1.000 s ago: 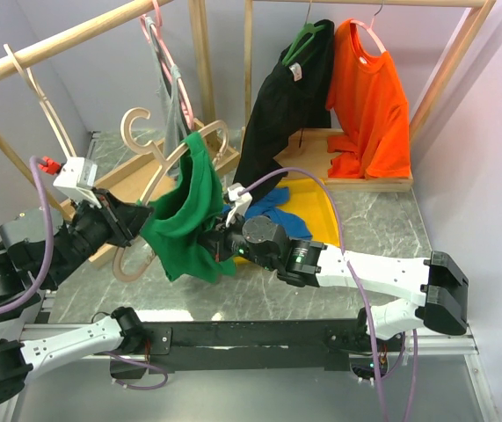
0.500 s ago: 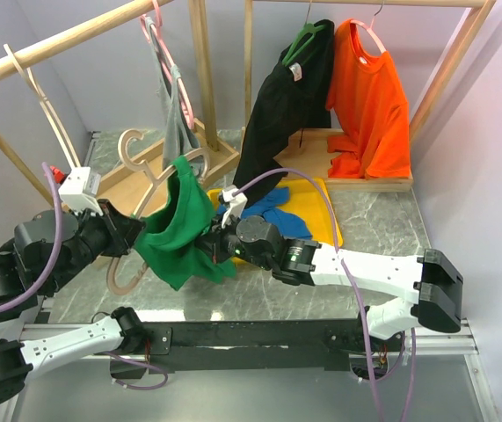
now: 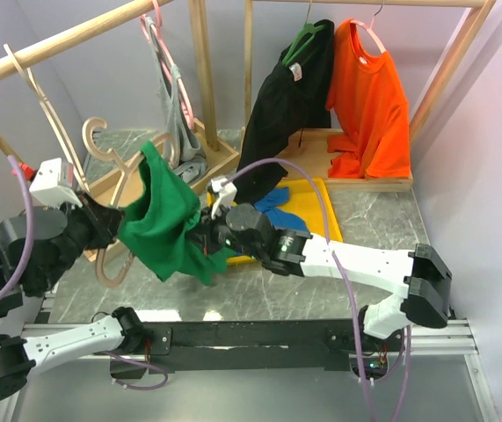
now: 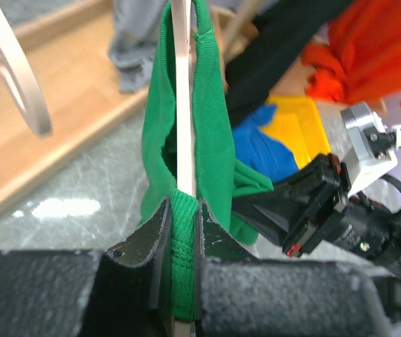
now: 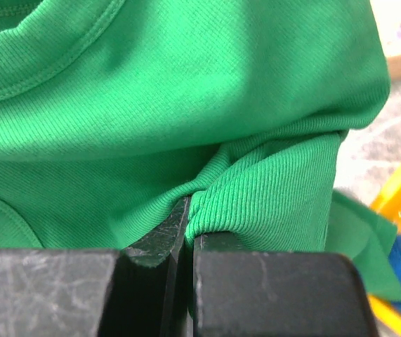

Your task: Place the tank top on the hanger

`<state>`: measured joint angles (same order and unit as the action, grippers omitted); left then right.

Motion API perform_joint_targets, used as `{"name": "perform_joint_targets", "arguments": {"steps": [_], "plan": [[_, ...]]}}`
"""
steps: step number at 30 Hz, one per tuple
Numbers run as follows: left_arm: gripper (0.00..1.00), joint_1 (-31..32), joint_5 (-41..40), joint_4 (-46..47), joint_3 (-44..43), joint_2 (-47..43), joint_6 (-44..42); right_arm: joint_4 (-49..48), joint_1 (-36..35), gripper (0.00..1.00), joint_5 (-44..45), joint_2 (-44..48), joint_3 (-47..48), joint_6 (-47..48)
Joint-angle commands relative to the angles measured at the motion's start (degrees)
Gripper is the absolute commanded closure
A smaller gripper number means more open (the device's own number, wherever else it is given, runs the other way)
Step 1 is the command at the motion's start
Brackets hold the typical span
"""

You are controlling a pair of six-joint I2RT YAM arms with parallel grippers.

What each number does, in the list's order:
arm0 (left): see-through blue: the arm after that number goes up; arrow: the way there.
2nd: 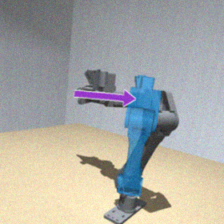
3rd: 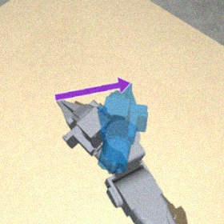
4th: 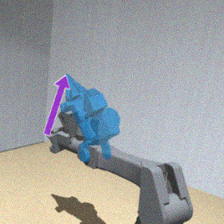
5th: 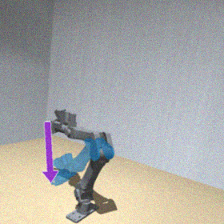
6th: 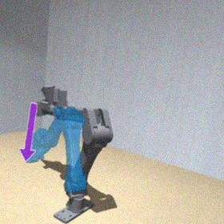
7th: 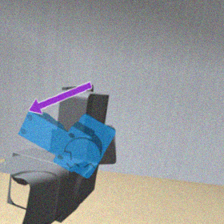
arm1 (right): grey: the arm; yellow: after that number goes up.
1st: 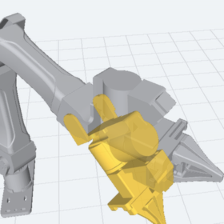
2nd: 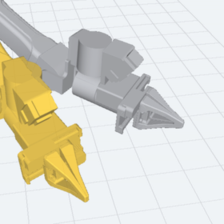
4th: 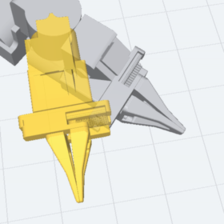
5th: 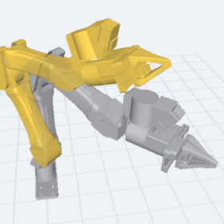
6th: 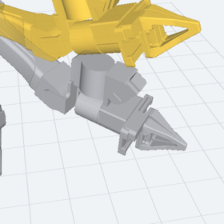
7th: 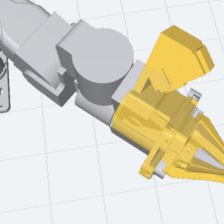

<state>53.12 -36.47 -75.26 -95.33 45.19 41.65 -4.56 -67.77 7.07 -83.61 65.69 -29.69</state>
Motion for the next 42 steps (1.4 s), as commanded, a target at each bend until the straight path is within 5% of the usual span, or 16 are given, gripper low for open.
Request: {"name": "perform_joint_targets", "arguments": {"steps": [1, 11, 19, 30, 42], "plan": [[0.99, -0.04, -9.13, 4.51, -3.02, 5.16, -1.04, -2.21, 4.04, 1.0, -4.95, -2.69, 6.72, 0.95], [0.99, -2.05, -19.26, 10.13, -6.36, 18.51, -6.13, -1.59, 8.44, 1.0, -9.97, -12.62, 19.2, -0.45], [0.99, -14.09, -11.7, 18.84, -8.9, 22.48, -14.49, -5.2, 9.32, 1.0, -10.15, -20.09, 25.88, -0.98], [0.98, -22.61, -6.43, 20.42, -19.46, 29.34, -19.94, -6.07, 9.49, 1.0, -7.16, -31.34, 43.46, 0.86], [0.99, -28.51, 0.26, 23.32, -20.25, 32.77, -20.82, -5.38, 13.18, 0.94, -3.99, -54.71, 71.75, 1.4]]}}
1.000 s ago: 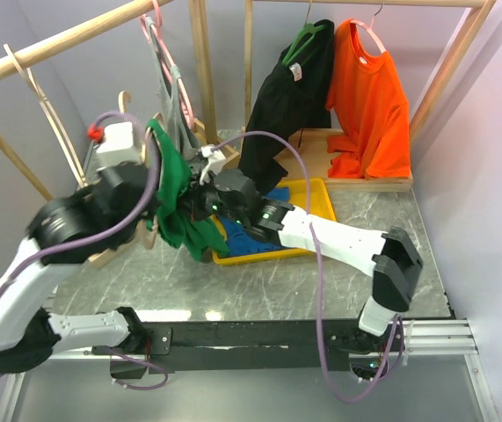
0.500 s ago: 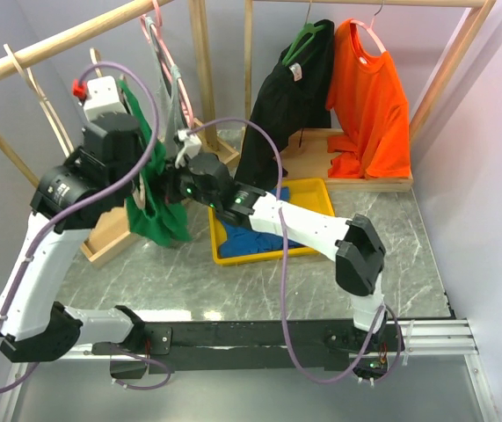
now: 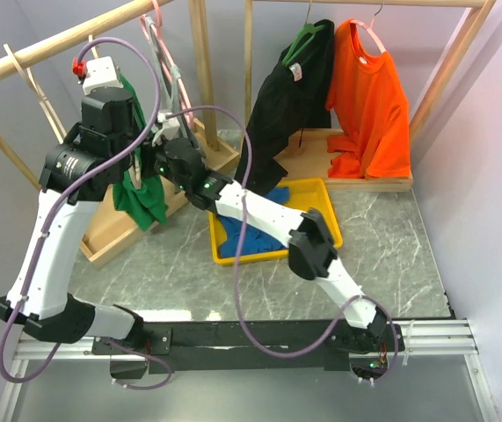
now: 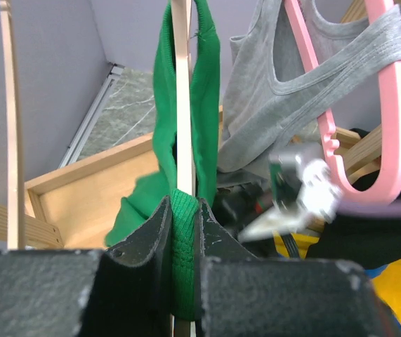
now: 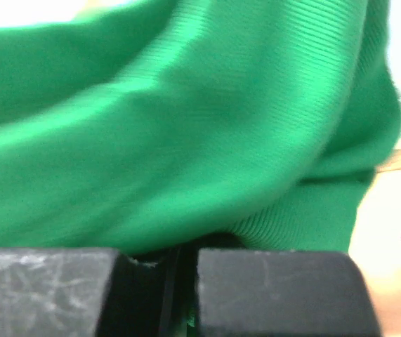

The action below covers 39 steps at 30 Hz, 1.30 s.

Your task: Place the tank top on the hanger

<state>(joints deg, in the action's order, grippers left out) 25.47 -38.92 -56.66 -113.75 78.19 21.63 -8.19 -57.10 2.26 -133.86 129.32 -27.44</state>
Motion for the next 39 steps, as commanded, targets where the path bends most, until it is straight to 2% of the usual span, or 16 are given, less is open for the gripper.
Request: {"name": "perform_joint_targets", "arguments": {"steps": [1, 3, 4, 6, 7, 10, 20, 25, 31, 39], "plan": [[0.99, -0.95, 2.18, 5.07, -0.6, 0.03, -0.45, -1.31, 2.78, 0.83, 0.47, -6.04, 8.84, -1.38], [0.99, -1.13, 1.22, 5.95, 0.89, -0.15, -0.18, -1.04, 3.22, 0.68, -1.38, -5.97, 6.85, -2.52], [0.99, -1.13, 0.78, 7.17, 2.47, -0.32, 0.25, -1.91, 3.22, 0.55, -2.08, -3.88, 4.48, -2.53], [0.99, -1.22, -0.89, 7.97, 3.54, -0.41, 0.78, -5.15, 2.7, 0.46, -3.93, -1.15, -3.41, -2.44], [0.99, -1.22, -1.51, 8.58, 4.06, -0.5, 1.65, -5.7, 2.52, 0.38, -4.11, 1.47, -5.46, -2.35], [0.99, -1.22, -3.27, 9.99, 5.2, -0.59, 2.72, -6.05, 2.26, 0.29, -6.39, 5.35, -11.79, -3.49], [0.99, -0.08, -6.08, 13.51, 7.05, -0.76, 3.42, -13.6, 0.68, 0.2, -10.44, 17.66, -33.59, -7.89], [0.99, 1.77, -12.31, 14.38, 9.33, -1.29, 4.56, -15.28, 0.06, 0.19, -11.84, 21.35, -40.63, -9.73], [0.99, 2.04, -14.87, 16.76, 10.04, -1.47, 5.27, -16.07, -1.61, 0.19, -11.93, 27.51, -50.82, -9.65], [0.99, 3.0, -14.0, 20.28, 10.92, -1.55, 4.66, -16.34, -3.28, 0.19, -9.39, 37.7, -65.67, -8.77]]}}
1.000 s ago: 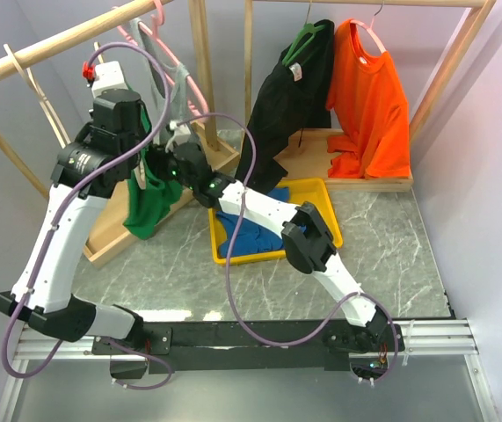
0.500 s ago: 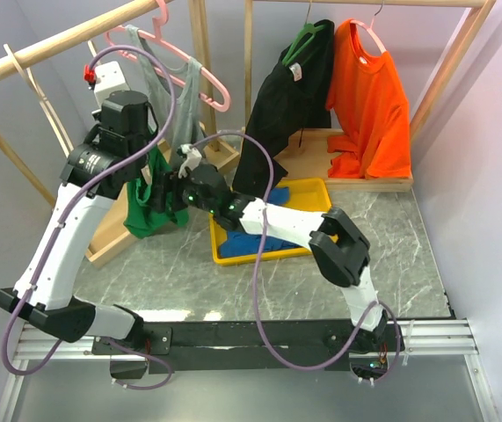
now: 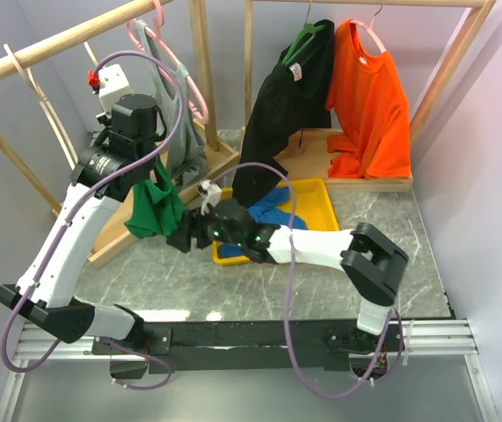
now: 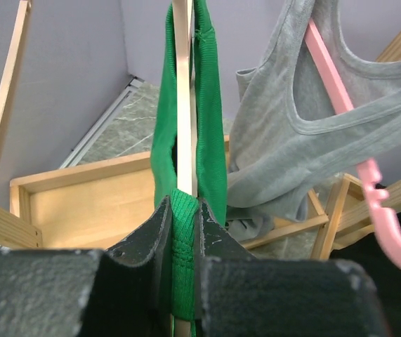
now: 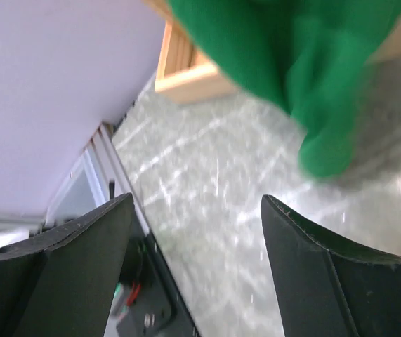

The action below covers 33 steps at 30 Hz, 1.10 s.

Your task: Place the tank top on the hanger

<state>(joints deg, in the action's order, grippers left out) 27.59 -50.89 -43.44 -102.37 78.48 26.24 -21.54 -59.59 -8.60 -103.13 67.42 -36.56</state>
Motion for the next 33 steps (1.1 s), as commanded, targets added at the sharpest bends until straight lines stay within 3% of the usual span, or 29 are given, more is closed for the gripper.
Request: {"name": "perform_joint_targets", "arguments": {"steps": [1, 17, 33], "plan": [[0.99, 1.14, -2.1, 7.05, -0.47, -1.92, -0.05, -2.89, -0.87, 0.19, 1.74, 7.59, -4.65, 0.34], [0.99, 5.09, -8.07, 9.33, -2.75, -0.08, -4.35, -2.1, -2.37, 0.2, 3.94, 14.27, -12.3, 0.79], [0.99, 6.77, -13.62, 12.15, -7.76, 3.7, -12.17, -1.05, -3.25, 0.2, 4.12, 14.28, -11.34, 1.4]]}}
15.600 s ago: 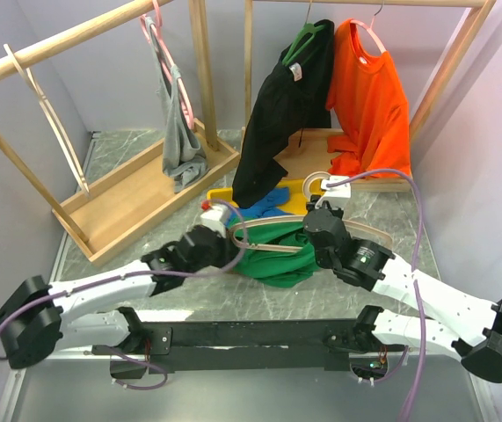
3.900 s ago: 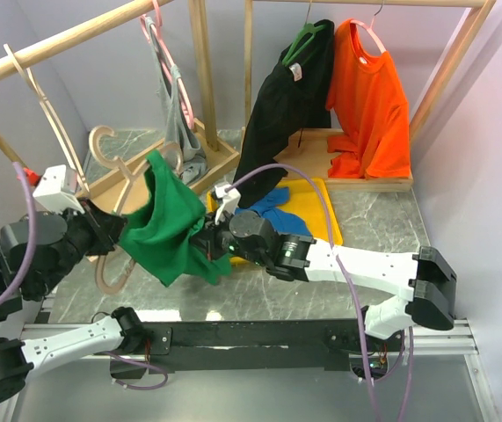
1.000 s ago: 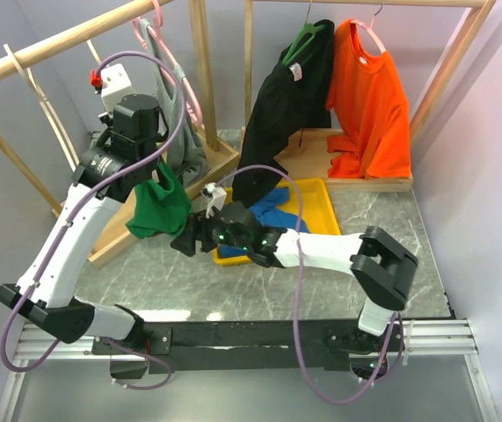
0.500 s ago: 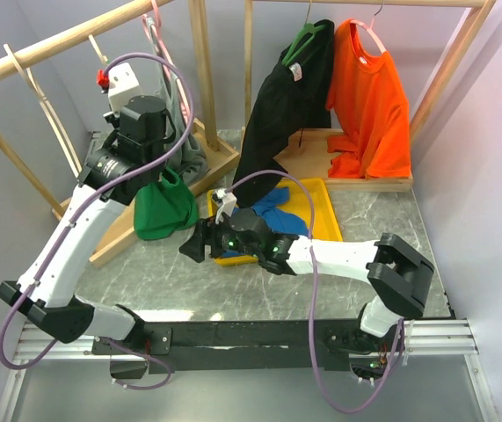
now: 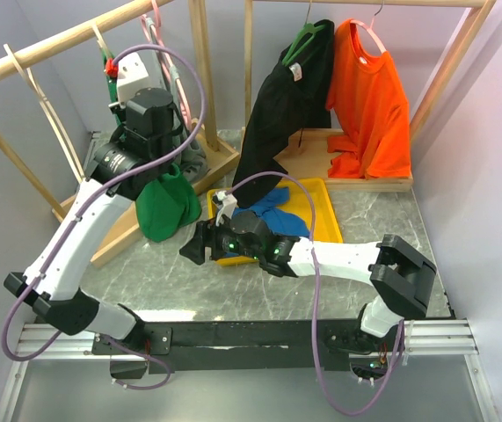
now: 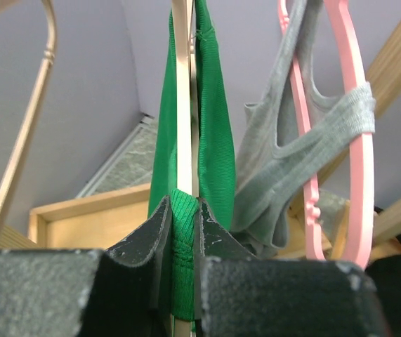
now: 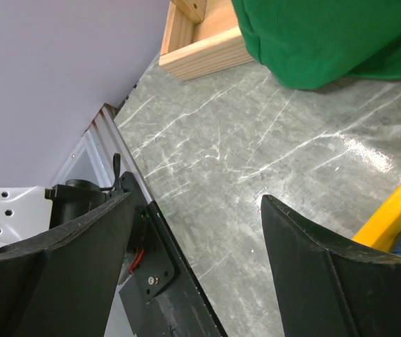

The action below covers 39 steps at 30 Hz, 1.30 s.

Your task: Place the tank top on the hanger

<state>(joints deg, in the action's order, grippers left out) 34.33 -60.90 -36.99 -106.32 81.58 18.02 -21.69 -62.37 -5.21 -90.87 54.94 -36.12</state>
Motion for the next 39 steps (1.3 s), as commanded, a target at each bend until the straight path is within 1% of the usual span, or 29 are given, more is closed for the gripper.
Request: {"name": "perform_joint_targets", "arguments": {"steps": [1, 6, 11, 15, 22, 25, 26, 31, 32, 33, 34, 36, 37, 39], "plan": [[0.99, -0.05, -3.78, 6.14, -4.24, 0.94, -4.48, -0.81, -0.56, 0.2, 0.73, 2.1, 1.31, 0.96], [0.99, -1.98, -2.29, 4.65, -7.93, 3.58, -5.37, -0.19, -0.56, 0.2, 0.91, 2.54, 1.23, 1.05], [0.99, -5.14, 1.57, 2.81, -10.39, 5.34, -4.4, 0.07, -0.65, 0.2, 1.17, 3.42, 0.7, 1.4], [0.98, -6.81, 3.33, 2.89, -10.74, 6.04, -4.66, 0.51, -0.65, 0.2, 1.34, 3.86, 0.7, 1.58], [0.98, -10.07, 7.2, 0.43, -12.33, 7.8, -3.35, 0.69, -0.65, 0.2, 1.43, 4.03, 0.17, 1.4], [0.95, -10.07, 8.78, 1.04, -10.23, 6.58, -2.29, 0.07, -0.47, 0.2, 1.52, 4.47, -0.53, 0.96], [0.91, -10.07, 8.96, 1.39, -8.48, 6.14, -2.11, -0.1, -0.65, 0.2, 1.35, 4.47, -0.53, 0.79], [0.79, -10.42, 10.71, 1.57, -6.18, 4.29, -1.32, 0.51, -0.82, 0.2, 1.17, 5.26, -0.62, 0.17], [0.68, -10.42, 11.24, 1.83, -5.83, 3.94, -1.15, 0.86, -0.91, 0.2, 1.34, 5.7, -0.71, 0.17], [0.63, -10.42, 11.33, 1.92, -5.74, 3.59, -1.15, 0.95, -1.0, 0.19, 1.61, 5.97, -0.71, 0.17], [0.56, -10.42, 11.68, 1.84, -5.65, 2.89, -1.15, 1.21, -0.91, 0.19, 1.78, 6.23, -0.62, 0.26], [0.46, -10.42, 12.21, 2.27, -5.21, 2.01, -1.32, 1.74, -1.09, 0.19, 2.31, 7.02, -0.62, 0.35], [0.33, -10.42, 12.3, 2.45, -5.12, 0.96, -1.58, 1.92, -1.18, 0.18, 2.49, 7.63, -0.8, 0.26], [0.22, -10.42, 13.0, 2.89, -4.33, -0.1, -1.76, 2.27, -1.18, 0.18, 2.66, 8.34, -0.88, 0.17]]}}
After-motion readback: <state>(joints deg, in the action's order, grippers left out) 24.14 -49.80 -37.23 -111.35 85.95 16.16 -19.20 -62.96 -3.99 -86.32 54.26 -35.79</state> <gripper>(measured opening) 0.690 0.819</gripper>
